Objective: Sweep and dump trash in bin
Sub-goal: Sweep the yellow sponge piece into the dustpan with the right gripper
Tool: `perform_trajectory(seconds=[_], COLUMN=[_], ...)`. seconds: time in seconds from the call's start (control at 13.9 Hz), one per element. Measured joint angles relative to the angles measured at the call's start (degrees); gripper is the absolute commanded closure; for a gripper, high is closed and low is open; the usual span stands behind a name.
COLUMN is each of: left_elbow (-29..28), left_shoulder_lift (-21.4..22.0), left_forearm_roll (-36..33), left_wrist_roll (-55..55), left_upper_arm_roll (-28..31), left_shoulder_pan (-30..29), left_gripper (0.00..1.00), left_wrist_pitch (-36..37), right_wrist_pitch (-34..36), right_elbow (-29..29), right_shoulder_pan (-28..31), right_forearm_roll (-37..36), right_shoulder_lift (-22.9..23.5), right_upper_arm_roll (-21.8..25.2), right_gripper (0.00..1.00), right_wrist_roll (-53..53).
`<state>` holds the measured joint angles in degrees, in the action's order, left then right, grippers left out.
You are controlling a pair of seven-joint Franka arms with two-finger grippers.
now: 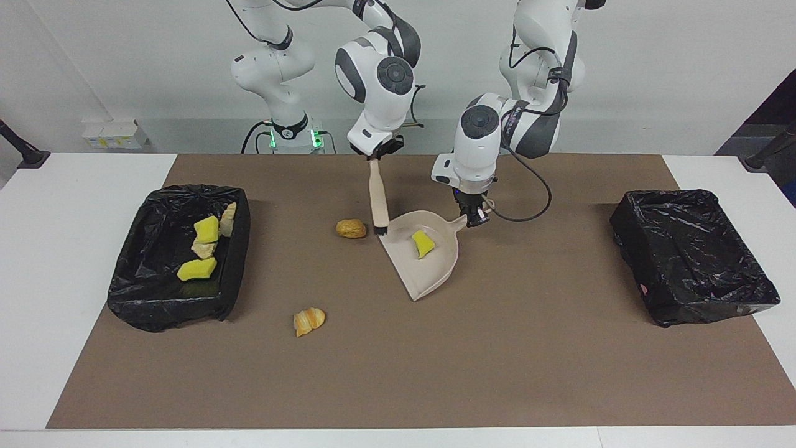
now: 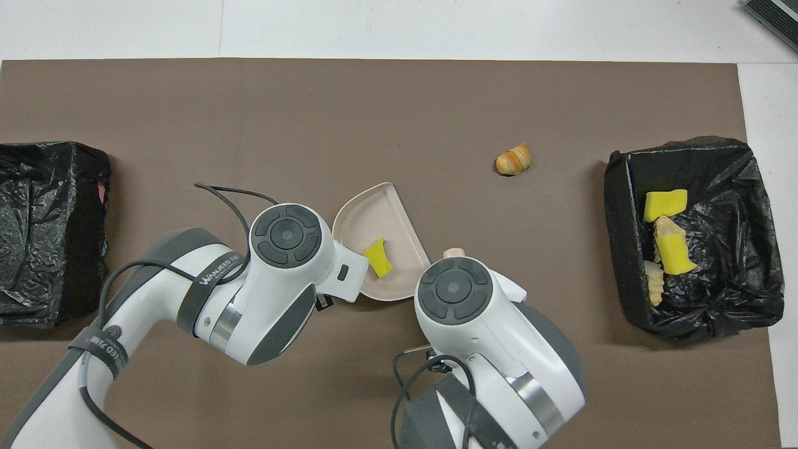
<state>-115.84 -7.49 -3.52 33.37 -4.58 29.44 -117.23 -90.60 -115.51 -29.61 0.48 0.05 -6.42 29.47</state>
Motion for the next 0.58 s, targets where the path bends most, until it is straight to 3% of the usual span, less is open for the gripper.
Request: perform_trajectory(seconds=[0.29, 0.58], left_elbow=[-0.1, -1.5], left_shoulder_lift=[0.0, 0.9], left_forearm_roll=[0.0, -1.7], left_wrist_roll=[0.0, 1.0], left_upper_arm_roll=[0.0, -0.3], left_shoulder_pan=[0.0, 0.3], left_gripper=[1.00, 1.00], left_wrist_pitch=[0.0, -0.2], right_wrist_pitch=[-0.3, -8.6], right_elbow=[-2.8, -11.9], right_shoulder_pan=[4.5, 7.2], right_forearm_roll=[-7.9, -8.4], right_shoulder_lift=[-0.8, -4.4], right_upper_arm_roll=[0.1, 0.1], right_gripper=[1.00, 1.00], right_wrist_roll=[-0.4, -1.7])
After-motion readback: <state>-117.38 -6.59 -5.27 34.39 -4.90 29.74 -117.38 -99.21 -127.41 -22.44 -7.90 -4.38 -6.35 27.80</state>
